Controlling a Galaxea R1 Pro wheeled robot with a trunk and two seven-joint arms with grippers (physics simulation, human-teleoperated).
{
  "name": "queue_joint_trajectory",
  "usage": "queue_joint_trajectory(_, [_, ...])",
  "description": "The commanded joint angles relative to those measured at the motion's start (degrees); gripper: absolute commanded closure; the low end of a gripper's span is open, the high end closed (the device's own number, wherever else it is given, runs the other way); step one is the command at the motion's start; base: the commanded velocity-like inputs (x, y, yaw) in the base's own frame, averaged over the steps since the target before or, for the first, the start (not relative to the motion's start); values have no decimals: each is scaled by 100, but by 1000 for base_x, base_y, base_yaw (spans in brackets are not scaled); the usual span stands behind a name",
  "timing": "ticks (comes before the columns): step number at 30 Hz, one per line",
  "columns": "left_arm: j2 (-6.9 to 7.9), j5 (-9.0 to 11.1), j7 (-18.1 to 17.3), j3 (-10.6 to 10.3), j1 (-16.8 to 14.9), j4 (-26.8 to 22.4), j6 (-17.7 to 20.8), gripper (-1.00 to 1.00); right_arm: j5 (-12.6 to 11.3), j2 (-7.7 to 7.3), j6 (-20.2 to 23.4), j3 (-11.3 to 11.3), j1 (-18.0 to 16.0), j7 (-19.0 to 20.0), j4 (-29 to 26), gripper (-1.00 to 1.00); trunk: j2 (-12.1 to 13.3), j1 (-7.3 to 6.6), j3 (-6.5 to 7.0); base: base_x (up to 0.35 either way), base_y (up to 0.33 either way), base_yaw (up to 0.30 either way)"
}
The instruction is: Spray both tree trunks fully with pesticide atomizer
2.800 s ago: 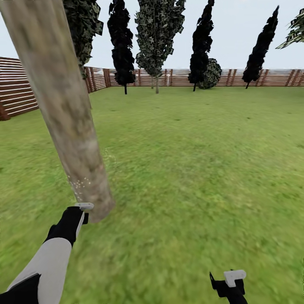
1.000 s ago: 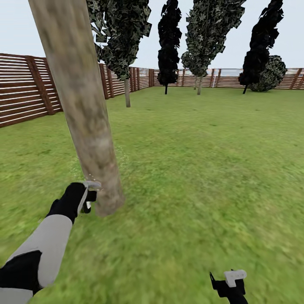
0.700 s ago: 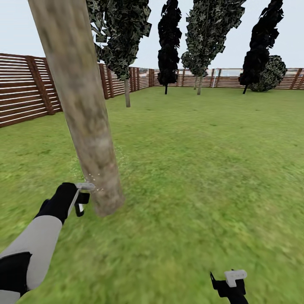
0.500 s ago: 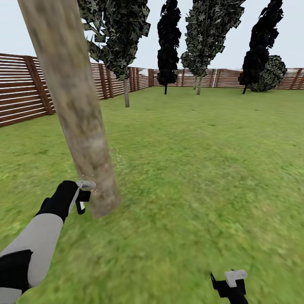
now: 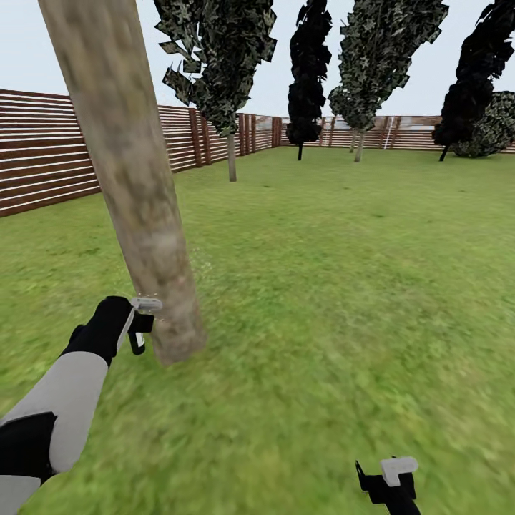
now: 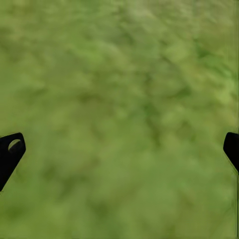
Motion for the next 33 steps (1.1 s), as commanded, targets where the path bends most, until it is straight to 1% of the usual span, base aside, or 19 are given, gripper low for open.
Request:
queue_joint_trajectory(1, [-16,-63,-54,17,-4,-7,20,100,5,-1,-21,-49,-3,48,1,-100,-2,1,-5,165,-231,16])
queue_joint_trajectory(4, [-36,-65,-45,1,-11,-23,107,100,5,-3,-21,-50,-2,47,1,-100,-2,1,-5,38,-267,2])
queue_joint_trajectory(6, [-37,-72,-44,7,1,-251,191,100,5,-7,-21,-49,-3,47,1,-100,-2,1,-5,4,-276,0])
queue_joint_trajectory(7, [-37,-69,-44,5,4,-320,318,100,5,-6,-21,-49,-4,47,1,-100,-2,1,-5,1,-276,0])
queue_joint_trajectory(9, [-31,-73,-44,1,7,-365,407,100,5,-8,-21,-49,-4,47,1,-100,-2,1,-5,0,-277,0])
queue_joint_trajectory(12, [-29,-74,-40,-5,14,-395,423,100,5,0,-21,-49,-3,48,1,-100,-2,1,-5,0,-277,132])
queue_joint_trajectory(21, [-29,-88,-27,-2,37,-410,424,100,5,4,-21,-49,-2,55,1,-100,-2,1,-5,20,-277,264])
queue_joint_trajectory(33, [-29,-109,-19,-5,47,-403,424,100,5,1,-21,-49,-5,55,1,-100,-2,1,-5,112,-275,13])
